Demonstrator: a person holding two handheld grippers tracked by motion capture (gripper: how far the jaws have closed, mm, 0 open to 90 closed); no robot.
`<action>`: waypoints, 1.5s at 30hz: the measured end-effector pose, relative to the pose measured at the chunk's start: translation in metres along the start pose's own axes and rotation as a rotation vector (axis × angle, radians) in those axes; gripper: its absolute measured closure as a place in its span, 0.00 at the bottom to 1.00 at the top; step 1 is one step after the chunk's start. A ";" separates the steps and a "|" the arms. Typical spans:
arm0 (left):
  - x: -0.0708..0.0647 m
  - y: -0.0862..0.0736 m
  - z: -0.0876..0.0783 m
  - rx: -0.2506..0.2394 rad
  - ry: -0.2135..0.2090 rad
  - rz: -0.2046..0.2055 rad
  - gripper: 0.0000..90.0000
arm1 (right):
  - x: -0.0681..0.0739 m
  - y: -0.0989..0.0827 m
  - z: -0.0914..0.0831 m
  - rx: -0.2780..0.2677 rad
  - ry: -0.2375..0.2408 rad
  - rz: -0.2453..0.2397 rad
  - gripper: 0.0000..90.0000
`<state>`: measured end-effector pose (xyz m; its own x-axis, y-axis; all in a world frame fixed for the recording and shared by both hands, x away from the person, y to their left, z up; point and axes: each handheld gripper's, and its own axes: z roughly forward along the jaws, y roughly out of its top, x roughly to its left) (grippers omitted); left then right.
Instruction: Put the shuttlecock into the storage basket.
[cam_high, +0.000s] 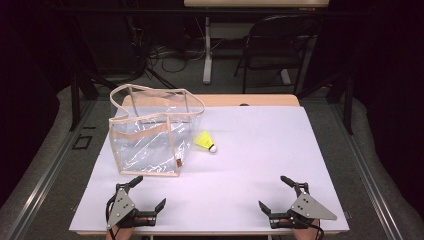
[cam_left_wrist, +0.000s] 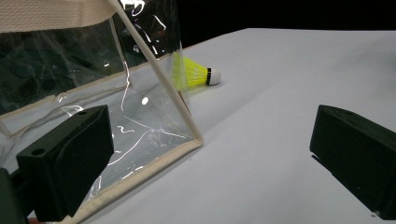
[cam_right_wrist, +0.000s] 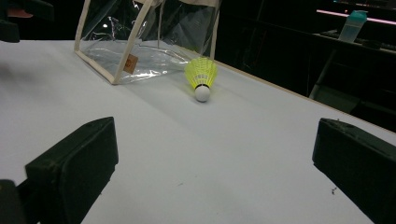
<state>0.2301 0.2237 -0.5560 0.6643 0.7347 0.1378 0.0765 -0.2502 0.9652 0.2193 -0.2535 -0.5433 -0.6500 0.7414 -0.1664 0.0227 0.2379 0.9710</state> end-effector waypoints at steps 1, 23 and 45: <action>0.000 0.000 0.000 0.001 -0.002 0.002 0.00 | 0.000 0.000 0.000 0.000 0.000 0.000 0.00; -0.001 0.000 -0.002 0.005 -0.002 0.003 0.00 | 0.001 0.006 0.009 0.096 -0.002 0.051 0.00; -0.001 0.000 -0.003 -0.001 0.011 0.011 0.00 | 0.004 0.020 0.055 0.209 0.050 0.035 0.01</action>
<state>0.2269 0.2251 -0.5557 0.6572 0.7385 0.1509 0.0687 -0.2580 0.9637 0.2583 -0.2110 -0.5335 -0.6828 0.7207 -0.1198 0.1993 0.3415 0.9185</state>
